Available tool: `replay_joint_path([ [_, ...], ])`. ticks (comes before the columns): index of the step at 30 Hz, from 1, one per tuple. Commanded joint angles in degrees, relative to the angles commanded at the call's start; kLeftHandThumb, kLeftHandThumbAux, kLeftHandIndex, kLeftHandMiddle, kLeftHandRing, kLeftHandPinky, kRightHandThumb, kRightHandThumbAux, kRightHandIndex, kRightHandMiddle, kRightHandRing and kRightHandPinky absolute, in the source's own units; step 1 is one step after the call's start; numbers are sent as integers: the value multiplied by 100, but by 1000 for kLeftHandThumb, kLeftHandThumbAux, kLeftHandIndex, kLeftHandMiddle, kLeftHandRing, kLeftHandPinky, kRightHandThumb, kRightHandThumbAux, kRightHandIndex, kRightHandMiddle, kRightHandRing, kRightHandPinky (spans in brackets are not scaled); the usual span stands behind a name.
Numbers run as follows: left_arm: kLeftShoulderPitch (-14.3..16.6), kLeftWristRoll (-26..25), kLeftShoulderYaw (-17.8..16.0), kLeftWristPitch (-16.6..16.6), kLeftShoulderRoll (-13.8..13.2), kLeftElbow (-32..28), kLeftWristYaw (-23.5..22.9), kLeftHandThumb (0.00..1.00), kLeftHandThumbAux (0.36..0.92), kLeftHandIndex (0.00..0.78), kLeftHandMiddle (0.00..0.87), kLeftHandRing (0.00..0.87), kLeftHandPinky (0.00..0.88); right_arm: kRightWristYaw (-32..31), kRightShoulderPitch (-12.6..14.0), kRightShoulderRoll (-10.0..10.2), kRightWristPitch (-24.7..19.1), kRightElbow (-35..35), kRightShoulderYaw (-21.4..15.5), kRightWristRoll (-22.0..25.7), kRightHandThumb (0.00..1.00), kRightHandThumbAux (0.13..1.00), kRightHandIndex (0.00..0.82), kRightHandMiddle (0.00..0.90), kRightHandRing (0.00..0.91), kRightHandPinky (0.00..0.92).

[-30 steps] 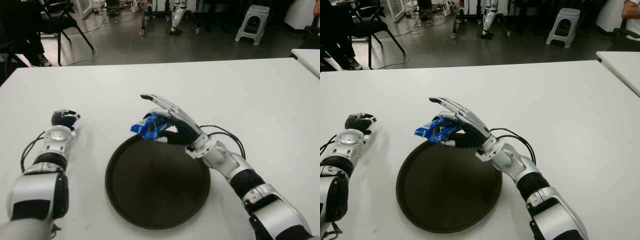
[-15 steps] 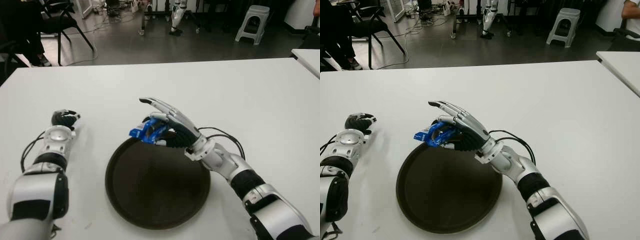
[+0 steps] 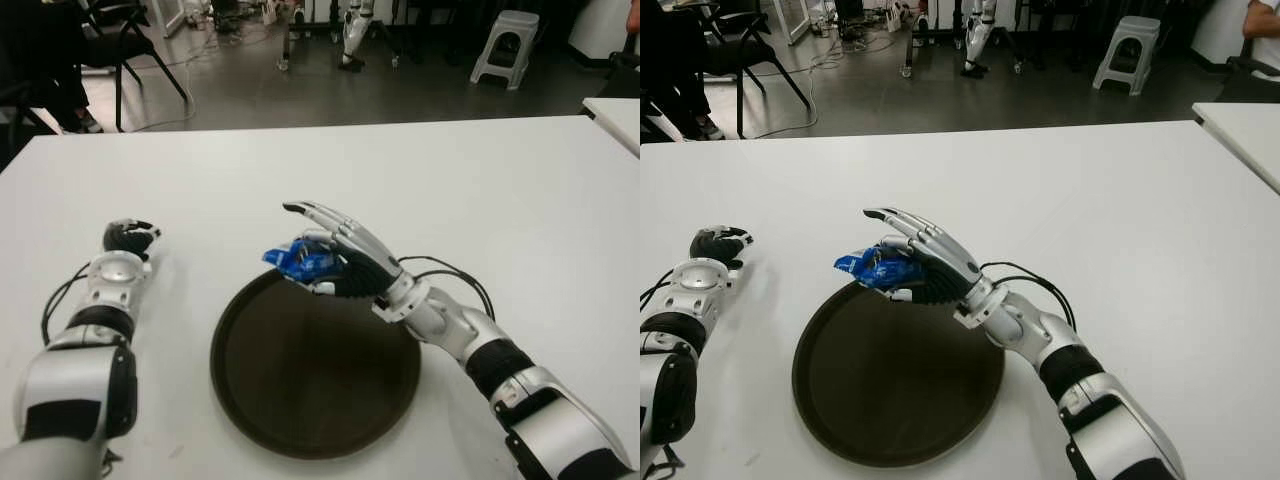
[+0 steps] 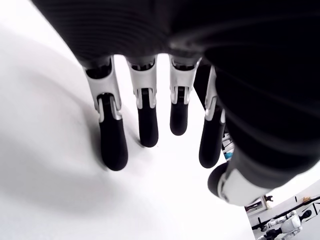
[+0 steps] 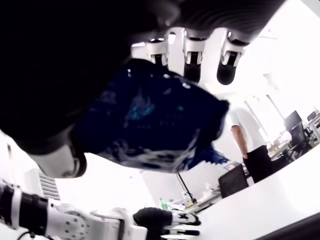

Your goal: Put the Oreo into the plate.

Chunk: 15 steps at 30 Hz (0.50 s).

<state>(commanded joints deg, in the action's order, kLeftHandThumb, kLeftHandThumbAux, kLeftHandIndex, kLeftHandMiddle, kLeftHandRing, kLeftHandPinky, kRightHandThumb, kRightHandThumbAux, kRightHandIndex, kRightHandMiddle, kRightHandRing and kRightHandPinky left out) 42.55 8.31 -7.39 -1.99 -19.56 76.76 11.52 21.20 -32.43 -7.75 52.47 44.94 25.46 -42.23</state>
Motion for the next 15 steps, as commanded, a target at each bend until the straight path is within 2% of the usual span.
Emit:
replay_joint_path([
  [6, -11, -9, -6, -18, 1, -8, -5, 680, 720, 399, 178, 194, 213, 109, -24, 0, -68, 4, 46, -57, 387, 465, 0, 0, 0, 0],
  [15, -11, 1, 7, -32, -11, -10, -34, 679, 720, 399, 174, 180, 190, 308, -104, -9, -74, 134, 149, -99, 392, 453, 0, 0, 0, 0],
])
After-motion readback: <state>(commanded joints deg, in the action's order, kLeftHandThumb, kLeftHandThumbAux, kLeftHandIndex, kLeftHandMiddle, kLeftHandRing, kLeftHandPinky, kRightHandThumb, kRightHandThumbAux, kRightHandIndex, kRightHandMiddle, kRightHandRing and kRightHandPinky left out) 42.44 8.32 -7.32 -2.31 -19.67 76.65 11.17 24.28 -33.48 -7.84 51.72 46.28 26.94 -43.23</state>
